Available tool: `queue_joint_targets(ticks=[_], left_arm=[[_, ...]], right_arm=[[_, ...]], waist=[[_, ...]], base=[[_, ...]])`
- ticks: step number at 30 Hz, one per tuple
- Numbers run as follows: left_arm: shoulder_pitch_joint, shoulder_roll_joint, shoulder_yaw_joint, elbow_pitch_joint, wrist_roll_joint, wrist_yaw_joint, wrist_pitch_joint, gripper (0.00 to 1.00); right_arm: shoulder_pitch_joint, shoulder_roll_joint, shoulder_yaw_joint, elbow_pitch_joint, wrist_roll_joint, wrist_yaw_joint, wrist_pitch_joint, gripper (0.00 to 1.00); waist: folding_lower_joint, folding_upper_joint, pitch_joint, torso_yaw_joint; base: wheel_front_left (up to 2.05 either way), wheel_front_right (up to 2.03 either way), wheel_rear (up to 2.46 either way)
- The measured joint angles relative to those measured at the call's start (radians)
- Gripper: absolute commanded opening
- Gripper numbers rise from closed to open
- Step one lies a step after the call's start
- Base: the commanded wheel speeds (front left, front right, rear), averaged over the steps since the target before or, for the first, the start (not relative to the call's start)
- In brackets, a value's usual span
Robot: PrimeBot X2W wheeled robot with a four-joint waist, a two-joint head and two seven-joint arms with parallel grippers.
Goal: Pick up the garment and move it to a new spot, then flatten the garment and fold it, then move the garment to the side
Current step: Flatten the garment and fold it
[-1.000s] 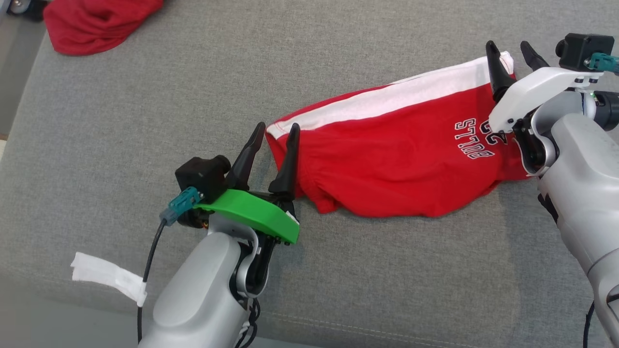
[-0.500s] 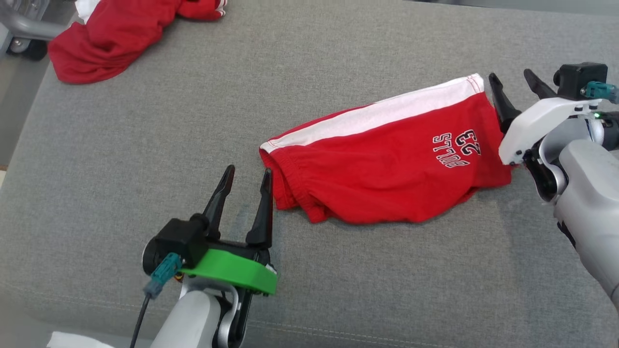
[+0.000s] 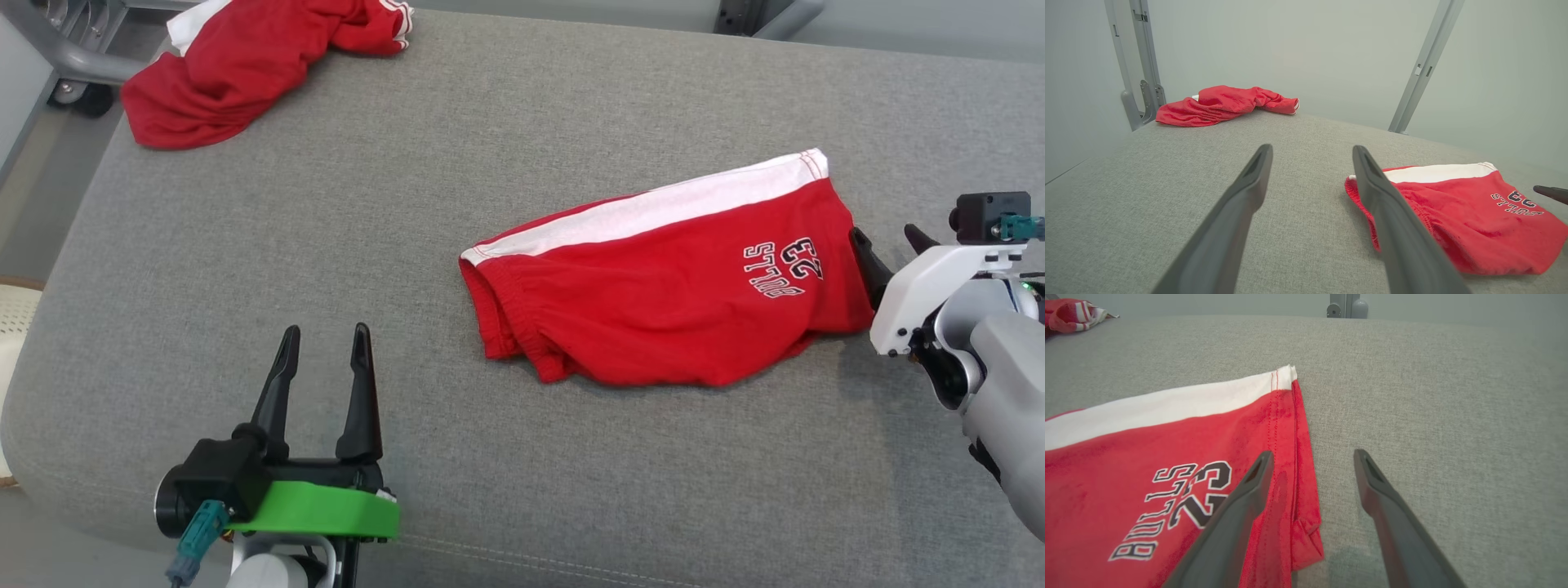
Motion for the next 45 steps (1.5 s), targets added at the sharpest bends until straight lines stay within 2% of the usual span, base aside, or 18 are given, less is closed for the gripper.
queue_joint_targets(ticks=[11, 12, 14, 15, 16, 17, 27, 37, 45], left_arm=[[0.02, -0.013, 0.043, -0.013, 0.006, -0.016, 0.0, 1.0], [0.02, -0.014, 0.045, -0.012, 0.006, -0.018, 0.0, 1.0], [0.02, -0.014, 0.051, -0.01, 0.006, -0.018, 0.0, 1.0], [0.02, -0.014, 0.053, -0.009, 0.006, -0.018, 0.0, 1.0], [0.02, -0.014, 0.055, -0.009, 0.007, -0.018, 0.0, 1.0], [0.021, -0.014, 0.057, -0.009, 0.009, -0.018, 0.0, 1.0], [0.027, -0.016, 0.048, -0.013, 0.008, -0.014, 0.0, 1.0], [0.029, -0.016, 0.048, -0.003, 0.01, -0.013, 0.0, 1.0], [0.03, -0.016, 0.053, 0.011, 0.017, -0.015, 0.0, 1.0]], right_arm=[[0.026, 0.033, -0.012, 0.083, 0.085, -0.001, 0.065, 1.0], [0.026, 0.036, -0.012, 0.085, 0.088, -0.001, 0.066, 0.49], [0.025, 0.046, -0.014, 0.089, 0.104, -0.001, 0.07, 0.32], [0.025, 0.05, -0.017, 0.092, 0.111, -0.001, 0.071, 0.31], [0.024, 0.056, -0.019, 0.093, 0.119, -0.001, 0.071, 0.11], [0.024, 0.063, -0.02, 0.092, 0.126, -0.001, 0.071, 0.0], [0.044, 0.084, -0.046, 0.028, 0.204, 0.0, -0.011, 0.0], [0.177, 0.059, -0.062, -0.087, 0.281, 0.0, -0.094, 0.0], [0.223, 0.054, -0.088, -0.116, 0.313, 0.0, -0.121, 0.0]], waist=[[0.0, 0.0, 0.016, 0.056], [0.0, 0.0, 0.017, 0.057], [0.0, 0.0, 0.016, 0.057], [0.0, 0.0, 0.015, 0.056], [0.0, 0.0, 0.014, 0.055], [0.0, -0.0001, 0.012, 0.052], [0.0, 0.0, -0.001, -0.012], [0.0, 0.0, -0.029, -0.127], [0.0, 0.0, -0.048, -0.219]], base=[[0.0, 0.0, 0.0], [0.0, 0.0, 0.0], [0.0, 0.0, 0.0], [0.0, 0.0, 0.0], [0.0, 0.0, 0.0], [0.0, 0.0, 0.0], [0.0, 0.0, 0.0], [0.0, 0.0, 0.0], [0.0, 0.0, 0.0]])
